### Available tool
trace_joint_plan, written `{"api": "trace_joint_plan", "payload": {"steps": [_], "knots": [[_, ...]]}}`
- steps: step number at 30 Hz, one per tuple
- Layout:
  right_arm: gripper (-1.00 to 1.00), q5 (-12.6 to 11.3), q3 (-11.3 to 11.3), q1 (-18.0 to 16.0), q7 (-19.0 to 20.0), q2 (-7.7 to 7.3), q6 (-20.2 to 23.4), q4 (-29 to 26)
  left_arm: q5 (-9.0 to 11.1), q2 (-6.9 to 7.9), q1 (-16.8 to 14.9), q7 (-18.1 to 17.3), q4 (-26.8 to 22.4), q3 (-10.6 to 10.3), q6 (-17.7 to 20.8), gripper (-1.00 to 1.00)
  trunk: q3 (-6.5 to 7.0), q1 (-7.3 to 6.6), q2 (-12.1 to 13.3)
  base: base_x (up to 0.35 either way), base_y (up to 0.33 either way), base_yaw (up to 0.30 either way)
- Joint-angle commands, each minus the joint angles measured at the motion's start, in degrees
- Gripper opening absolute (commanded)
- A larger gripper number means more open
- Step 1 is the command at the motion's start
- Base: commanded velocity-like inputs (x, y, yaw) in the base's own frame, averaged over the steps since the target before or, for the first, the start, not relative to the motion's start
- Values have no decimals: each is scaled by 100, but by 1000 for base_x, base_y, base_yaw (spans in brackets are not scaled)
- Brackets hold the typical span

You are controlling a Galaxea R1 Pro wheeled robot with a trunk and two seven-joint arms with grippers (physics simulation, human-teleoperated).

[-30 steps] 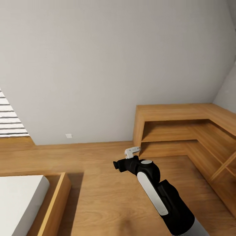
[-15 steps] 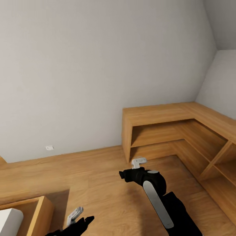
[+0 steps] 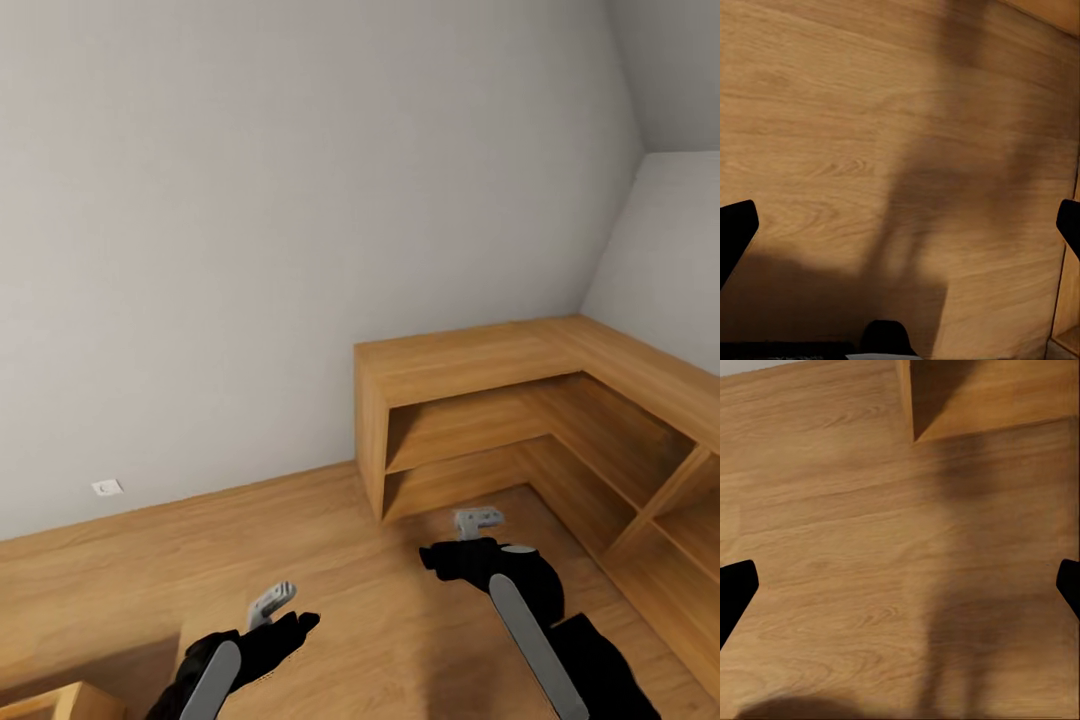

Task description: In the bedroom, organize the workspace by keeping the computer under the desk, ensuring the monitor is on the desk, placing the keyboard on the desk next to the monitor, placing the mouse on the desk next to the keyboard, moving the folder from the swivel chair onto the desk next to the mouse, stacking the notebook on top of the folder with the pen on top of the notebook, and positioning the swivel chair next to the desk.

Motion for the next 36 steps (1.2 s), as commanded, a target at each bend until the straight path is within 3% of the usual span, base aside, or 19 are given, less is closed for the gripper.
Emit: {"api": "trace_joint_plan", "payload": {"steps": [1,4,9,15,20,22,36], "knots": [[100,-61,-1,66,-63,-59,3,-5,53,-25,-12,103,6,-21,-10,100,-5,3,-3,343,6,-15],[100,-56,-29,356,-97,-160,-141,-4,-31,-90,-30,246,33,-137,-93,100,-5,3,-3,343,4,-24],[100,-44,-56,997,-120,-240,-847,-3,-199,-181,-42,422,52,-481,-230,100,-5,3,-3,342,36,-151],[100,-36,-64,1632,-189,-398,-1464,-1,-252,-245,-47,448,98,-770,-381,100,-5,3,-3,189,31,-258],[100,-7,-60,1833,-608,-447,-1663,-1,-265,-390,-48,411,378,-1040,-703,100,-5,3,-3,38,6,-291],[100,2,-53,1988,-910,-451,-1934,-2,-250,-443,-48,387,527,-1289,-990,100,-5,3,-3,11,2,-297],[100,22,-54,2095,-1033,-416,-2247,6,-238,-431,-107,352,574,-1388,-1010,100,-5,3,-3,2,0,-299]]}}
